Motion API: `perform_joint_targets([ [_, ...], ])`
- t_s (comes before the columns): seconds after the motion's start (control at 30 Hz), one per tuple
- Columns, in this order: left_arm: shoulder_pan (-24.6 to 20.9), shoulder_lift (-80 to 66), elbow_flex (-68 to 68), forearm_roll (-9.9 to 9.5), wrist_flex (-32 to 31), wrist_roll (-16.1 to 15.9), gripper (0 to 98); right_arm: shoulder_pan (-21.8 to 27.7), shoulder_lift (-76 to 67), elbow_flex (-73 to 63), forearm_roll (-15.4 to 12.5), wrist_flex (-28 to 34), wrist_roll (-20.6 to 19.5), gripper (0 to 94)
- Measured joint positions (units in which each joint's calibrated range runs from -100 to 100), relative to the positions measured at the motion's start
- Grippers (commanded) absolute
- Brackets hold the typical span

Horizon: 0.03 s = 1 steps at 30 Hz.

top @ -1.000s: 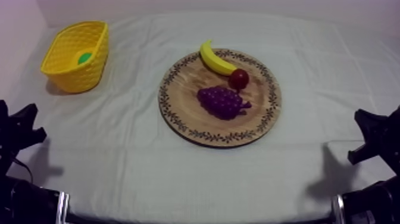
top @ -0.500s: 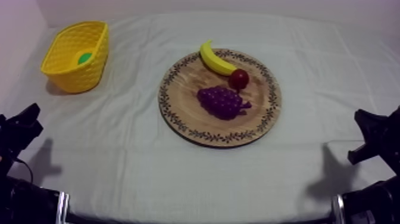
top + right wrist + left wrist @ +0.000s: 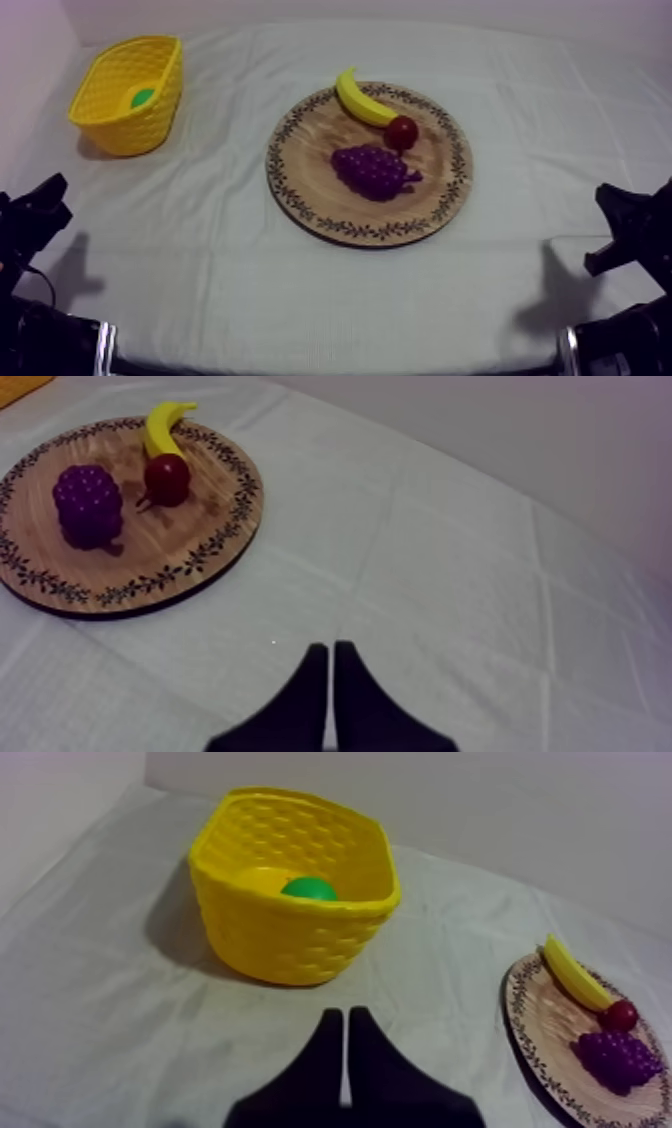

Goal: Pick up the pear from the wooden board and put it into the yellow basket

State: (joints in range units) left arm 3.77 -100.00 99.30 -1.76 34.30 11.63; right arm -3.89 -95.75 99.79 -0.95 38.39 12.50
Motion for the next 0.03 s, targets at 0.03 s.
perform_joint_targets([
  [0.03,0.0,0.0,0.0,0.0,0.0,0.0,0.0,0.0,0.0,0.0,0.0,0.0,0.0,0.3],
])
